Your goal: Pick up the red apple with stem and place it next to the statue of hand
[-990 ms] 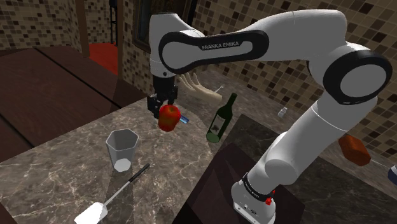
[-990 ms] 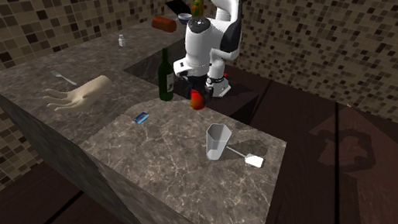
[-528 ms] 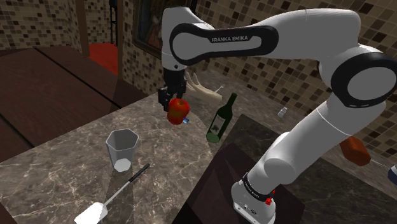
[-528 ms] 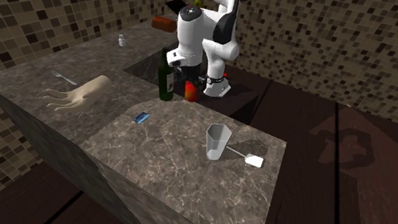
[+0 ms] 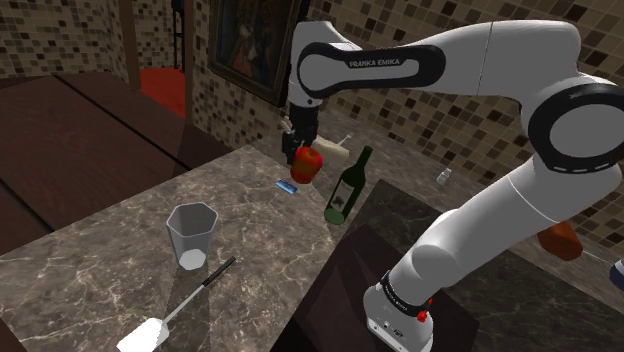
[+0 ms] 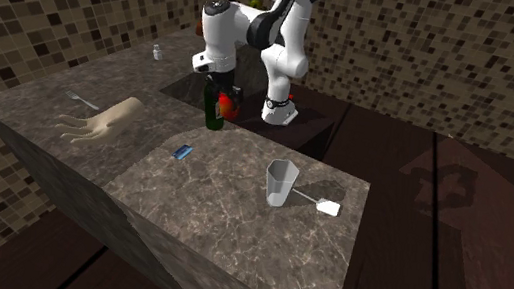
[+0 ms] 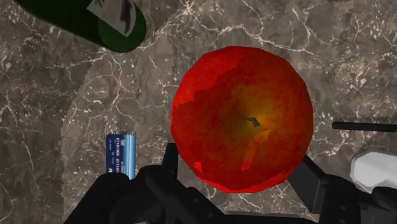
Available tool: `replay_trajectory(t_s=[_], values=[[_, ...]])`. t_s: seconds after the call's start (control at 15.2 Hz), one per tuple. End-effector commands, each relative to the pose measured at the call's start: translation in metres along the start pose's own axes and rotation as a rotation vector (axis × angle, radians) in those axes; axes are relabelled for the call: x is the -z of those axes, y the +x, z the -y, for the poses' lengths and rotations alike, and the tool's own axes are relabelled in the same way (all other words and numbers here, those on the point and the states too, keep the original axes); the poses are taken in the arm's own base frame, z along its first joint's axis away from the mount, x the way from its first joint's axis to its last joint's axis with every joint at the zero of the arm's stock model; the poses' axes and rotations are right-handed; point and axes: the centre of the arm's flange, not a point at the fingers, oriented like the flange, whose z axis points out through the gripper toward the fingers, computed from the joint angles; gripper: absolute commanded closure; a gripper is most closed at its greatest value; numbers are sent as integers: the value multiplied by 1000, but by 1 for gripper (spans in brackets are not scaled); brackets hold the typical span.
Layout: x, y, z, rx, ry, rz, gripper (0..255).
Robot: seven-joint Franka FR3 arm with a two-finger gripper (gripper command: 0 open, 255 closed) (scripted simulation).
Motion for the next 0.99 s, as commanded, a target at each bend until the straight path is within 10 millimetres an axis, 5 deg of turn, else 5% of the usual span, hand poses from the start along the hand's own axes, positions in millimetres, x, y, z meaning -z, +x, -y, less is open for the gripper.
replay_trajectory(t_s=[0.0, 0.92], values=[[-2, -6, -25, 1, 0, 0, 255], [-15, -42, -206, 1, 0, 0, 255]])
